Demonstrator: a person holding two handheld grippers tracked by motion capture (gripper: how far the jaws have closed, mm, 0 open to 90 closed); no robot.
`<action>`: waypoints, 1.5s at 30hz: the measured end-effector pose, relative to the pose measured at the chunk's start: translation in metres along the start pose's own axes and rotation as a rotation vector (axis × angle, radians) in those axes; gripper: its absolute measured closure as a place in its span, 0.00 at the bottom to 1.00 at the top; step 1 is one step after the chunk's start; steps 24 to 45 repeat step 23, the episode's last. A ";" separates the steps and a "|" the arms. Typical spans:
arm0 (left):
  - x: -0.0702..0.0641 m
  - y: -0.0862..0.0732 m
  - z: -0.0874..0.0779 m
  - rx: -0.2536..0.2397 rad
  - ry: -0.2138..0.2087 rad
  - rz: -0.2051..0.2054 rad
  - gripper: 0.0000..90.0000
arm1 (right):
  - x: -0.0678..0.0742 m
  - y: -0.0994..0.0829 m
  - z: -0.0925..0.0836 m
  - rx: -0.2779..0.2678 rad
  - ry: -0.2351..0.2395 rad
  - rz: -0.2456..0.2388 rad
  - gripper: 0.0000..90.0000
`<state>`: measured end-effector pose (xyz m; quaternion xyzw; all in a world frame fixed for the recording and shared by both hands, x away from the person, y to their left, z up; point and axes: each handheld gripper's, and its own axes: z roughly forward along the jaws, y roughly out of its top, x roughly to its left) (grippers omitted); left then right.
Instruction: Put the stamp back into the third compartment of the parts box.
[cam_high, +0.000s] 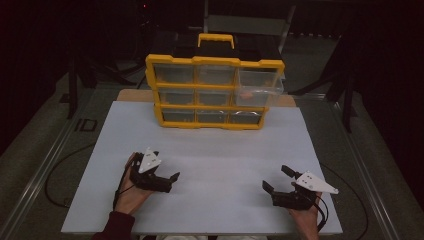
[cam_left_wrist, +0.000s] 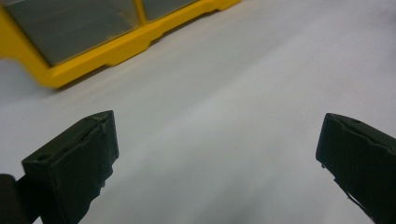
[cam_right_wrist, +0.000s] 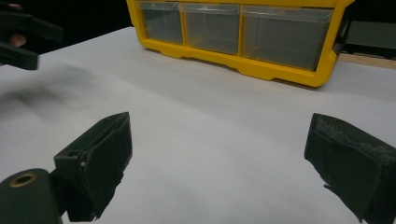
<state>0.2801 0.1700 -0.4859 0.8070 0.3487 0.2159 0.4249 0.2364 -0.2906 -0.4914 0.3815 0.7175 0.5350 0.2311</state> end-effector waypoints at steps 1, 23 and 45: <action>0.002 -0.005 -0.005 -0.009 0.012 -0.005 0.00 | 0.000 0.000 0.000 0.000 0.000 -0.001 0.08; 0.036 -0.050 -0.085 -0.264 0.194 -0.130 0.00 | -0.004 0.000 0.004 0.029 0.005 -0.047 0.08; 0.036 -0.050 -0.085 -0.264 0.194 -0.130 0.00 | -0.004 0.000 0.004 0.029 0.005 -0.047 0.08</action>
